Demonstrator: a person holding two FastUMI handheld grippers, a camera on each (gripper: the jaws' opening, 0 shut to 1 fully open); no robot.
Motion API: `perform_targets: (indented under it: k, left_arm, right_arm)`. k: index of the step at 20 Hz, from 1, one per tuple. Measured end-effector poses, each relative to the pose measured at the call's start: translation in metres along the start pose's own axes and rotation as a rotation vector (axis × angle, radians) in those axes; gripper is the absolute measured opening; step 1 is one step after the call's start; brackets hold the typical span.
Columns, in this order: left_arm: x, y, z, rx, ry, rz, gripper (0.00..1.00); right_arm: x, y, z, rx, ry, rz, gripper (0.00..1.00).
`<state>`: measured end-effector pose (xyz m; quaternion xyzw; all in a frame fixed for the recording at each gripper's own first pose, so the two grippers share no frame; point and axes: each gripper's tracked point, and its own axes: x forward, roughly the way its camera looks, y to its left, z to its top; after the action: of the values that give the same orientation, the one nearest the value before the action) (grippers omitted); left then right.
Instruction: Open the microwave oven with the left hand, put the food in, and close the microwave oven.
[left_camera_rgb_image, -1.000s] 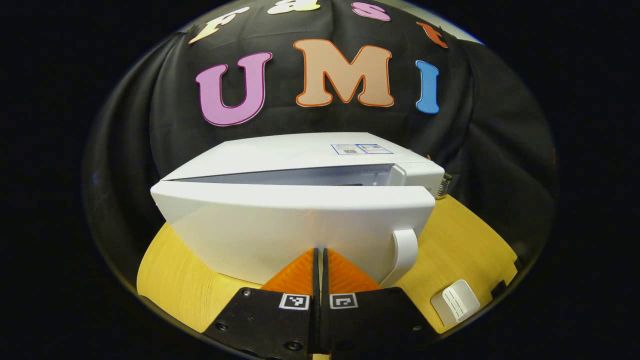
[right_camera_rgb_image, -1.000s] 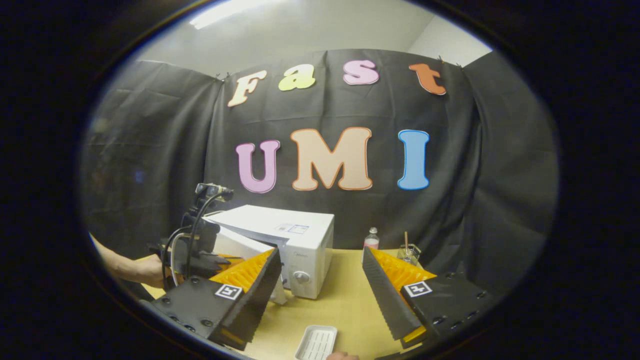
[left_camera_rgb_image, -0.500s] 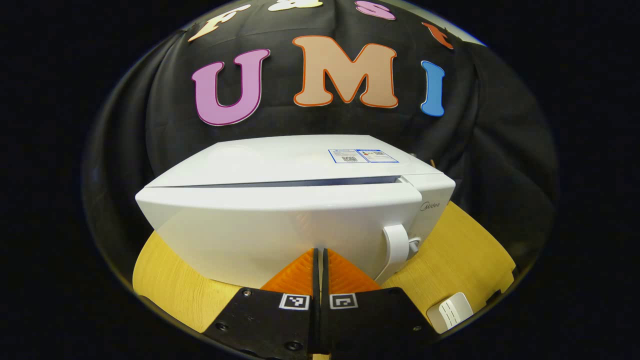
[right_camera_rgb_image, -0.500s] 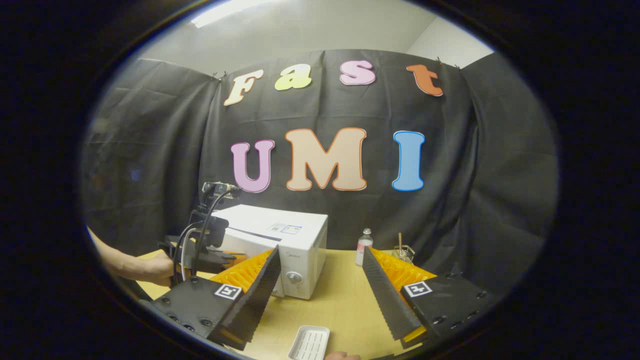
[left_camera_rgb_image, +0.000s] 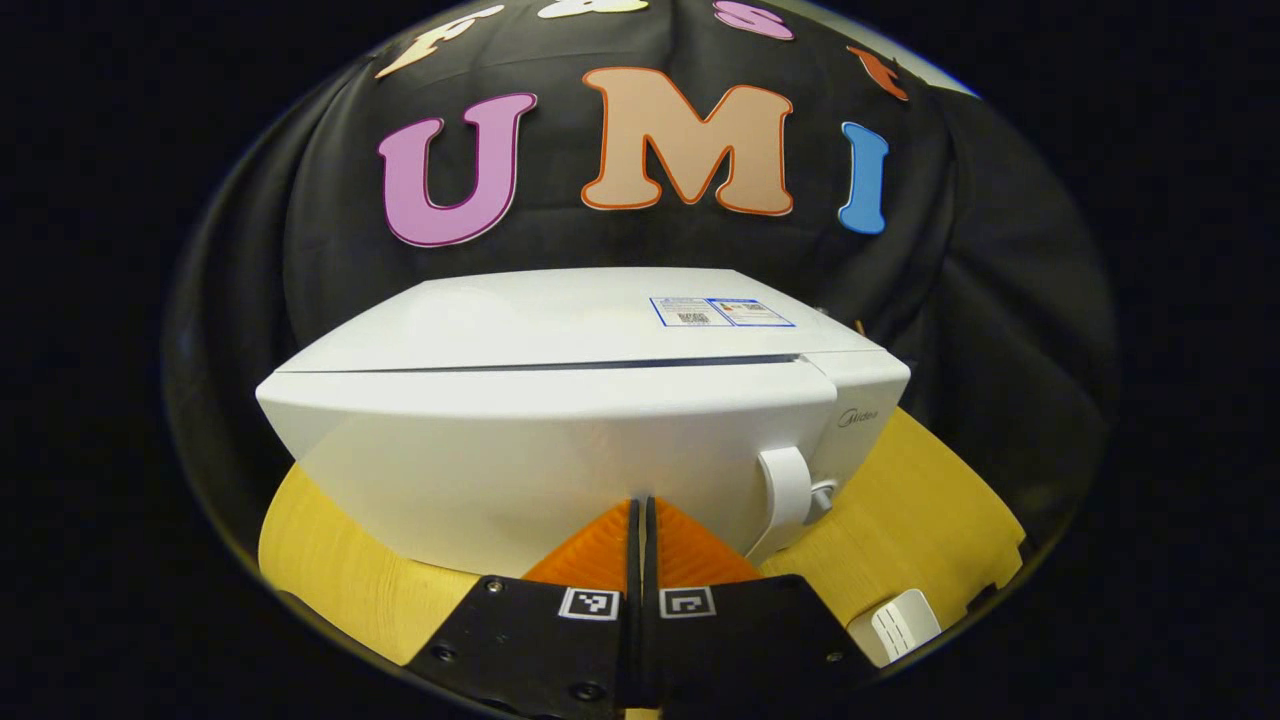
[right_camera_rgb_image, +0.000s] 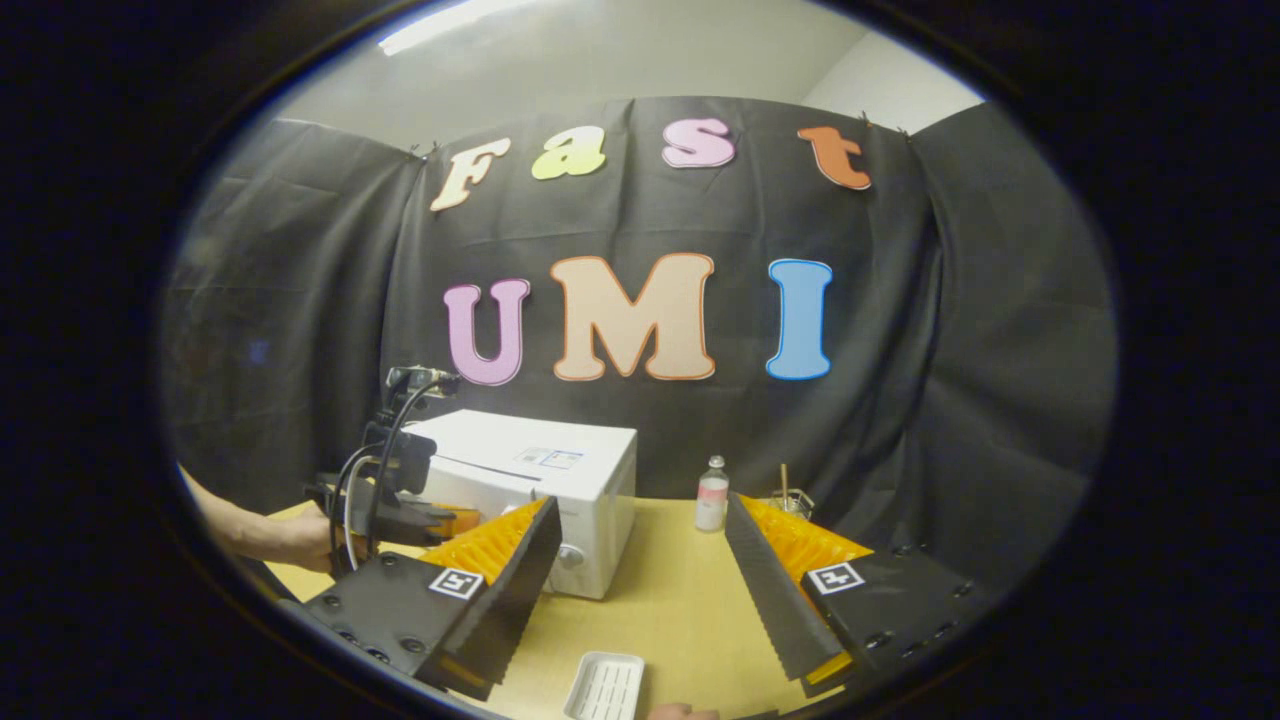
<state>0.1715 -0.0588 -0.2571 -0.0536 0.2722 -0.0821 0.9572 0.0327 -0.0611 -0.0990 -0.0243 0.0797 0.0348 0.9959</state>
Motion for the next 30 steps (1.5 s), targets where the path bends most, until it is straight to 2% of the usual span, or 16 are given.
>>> perform_targets:
  k: [3, 4, 5, 6, 10, 18, 23, 24, 25, 27, 28, 29, 30]
  left_arm:
    - [0.002, 0.0, -0.002, 0.001, 0.005, -0.007, 0.0]
    - [0.006, 0.002, 0.006, 0.029, -0.01, 0.001, 0.01]
    - [0.008, 0.0, 0.001, 0.029, 0.017, -0.009, 0.01]
    - [0.007, -0.001, -0.003, 0.037, 0.025, -0.01, 0.0]
    - [0.001, -0.003, 0.009, 0.094, -0.029, -0.002, 0.01]
    - [-0.084, -0.016, 0.063, 0.151, -0.232, -0.021, 0.01]
    - [-0.148, -0.003, 0.086, 0.09, -0.327, 0.024, 0.01]
    - [-0.158, 0.0, 0.089, 0.078, -0.34, 0.034, 0.01]
    - [-0.171, 0.002, 0.093, 0.065, -0.349, 0.049, 0.01]
    - [-0.193, 0.01, 0.102, 0.047, -0.395, 0.079, 0.01]
    - [-0.201, 0.011, 0.108, 0.039, -0.415, 0.077, 0.01]
    - [-0.208, 0.013, 0.108, 0.038, -0.424, 0.082, 0.01]
    - [-0.211, 0.014, 0.108, 0.039, -0.427, 0.083, 0.01]
  right_arm:
    - [0.001, 0.002, -0.002, 0.002, 0.007, 0.007, 0.96]
    - [0.0, 0.003, -0.003, 0.0, 0.009, 0.01, 0.96]
    - [0.0, 0.004, -0.003, -0.002, 0.015, 0.015, 1.0]
    - [-0.001, 0.005, -0.004, -0.006, 0.018, 0.019, 0.96]
    - [-0.003, 0.007, -0.004, -0.008, 0.022, 0.018, 0.96]
    - [0.0, 0.01, 0.004, 0.009, 0.001, 0.014, 0.97]
    - [0.005, 0.022, 0.007, 0.01, -0.002, 0.038, 0.96]
    - [0.005, 0.025, 0.008, 0.008, -0.002, 0.045, 1.0]
    - [0.007, 0.027, 0.007, 0.004, -0.002, 0.053, 0.96]
    - [0.008, 0.032, 0.008, -0.007, 0.001, 0.065, 0.96]
    - [0.008, 0.034, 0.009, -0.009, 0.001, 0.072, 1.0]
    - [0.01, 0.036, 0.01, -0.009, -0.003, 0.077, 0.96]
    - [0.01, 0.038, 0.012, -0.009, -0.005, 0.081, 1.0]
